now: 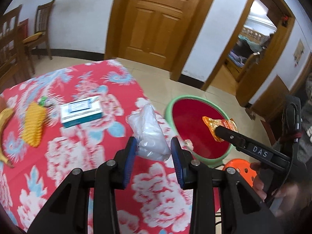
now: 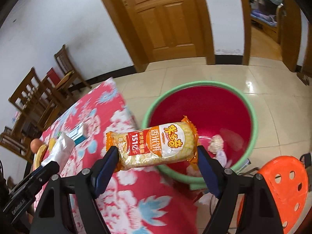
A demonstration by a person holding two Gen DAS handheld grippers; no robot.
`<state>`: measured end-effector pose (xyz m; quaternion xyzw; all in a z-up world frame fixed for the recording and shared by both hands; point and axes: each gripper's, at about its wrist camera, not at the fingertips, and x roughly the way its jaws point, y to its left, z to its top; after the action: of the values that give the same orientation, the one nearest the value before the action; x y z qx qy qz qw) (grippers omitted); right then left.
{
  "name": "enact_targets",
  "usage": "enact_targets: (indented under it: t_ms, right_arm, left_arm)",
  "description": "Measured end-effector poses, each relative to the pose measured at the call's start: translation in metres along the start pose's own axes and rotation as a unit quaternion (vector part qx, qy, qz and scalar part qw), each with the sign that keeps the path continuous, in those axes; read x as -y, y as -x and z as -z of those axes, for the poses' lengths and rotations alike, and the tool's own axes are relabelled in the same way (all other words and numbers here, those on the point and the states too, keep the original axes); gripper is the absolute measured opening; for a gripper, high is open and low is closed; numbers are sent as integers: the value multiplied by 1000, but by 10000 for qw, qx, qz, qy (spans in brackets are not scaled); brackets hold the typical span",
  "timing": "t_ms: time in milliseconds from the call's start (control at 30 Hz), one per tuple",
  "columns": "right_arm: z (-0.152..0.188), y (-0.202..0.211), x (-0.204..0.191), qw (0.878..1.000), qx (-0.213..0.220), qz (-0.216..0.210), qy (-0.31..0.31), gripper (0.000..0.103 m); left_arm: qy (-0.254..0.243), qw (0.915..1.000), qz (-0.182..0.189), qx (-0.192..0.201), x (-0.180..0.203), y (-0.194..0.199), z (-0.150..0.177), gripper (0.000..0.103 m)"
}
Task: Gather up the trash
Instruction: 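Carry the bag and snack packet over the bucket and open both tools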
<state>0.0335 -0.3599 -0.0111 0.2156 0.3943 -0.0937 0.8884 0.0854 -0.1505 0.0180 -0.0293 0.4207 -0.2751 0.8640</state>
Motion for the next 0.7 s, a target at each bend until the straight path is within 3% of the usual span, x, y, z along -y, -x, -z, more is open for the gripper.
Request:
enact_targets:
  t_ms: [433,700]
  right_arm:
    - [-8,-21,77,9961,-185,309,-809,82]
    - [-14,-36,106,9925,-308,299,-1141,83]
  left_arm:
    - [-402,9967,450,-545,62,-70,-13,37]
    - [-516,9939,500,-840,82,-108,-15,37]
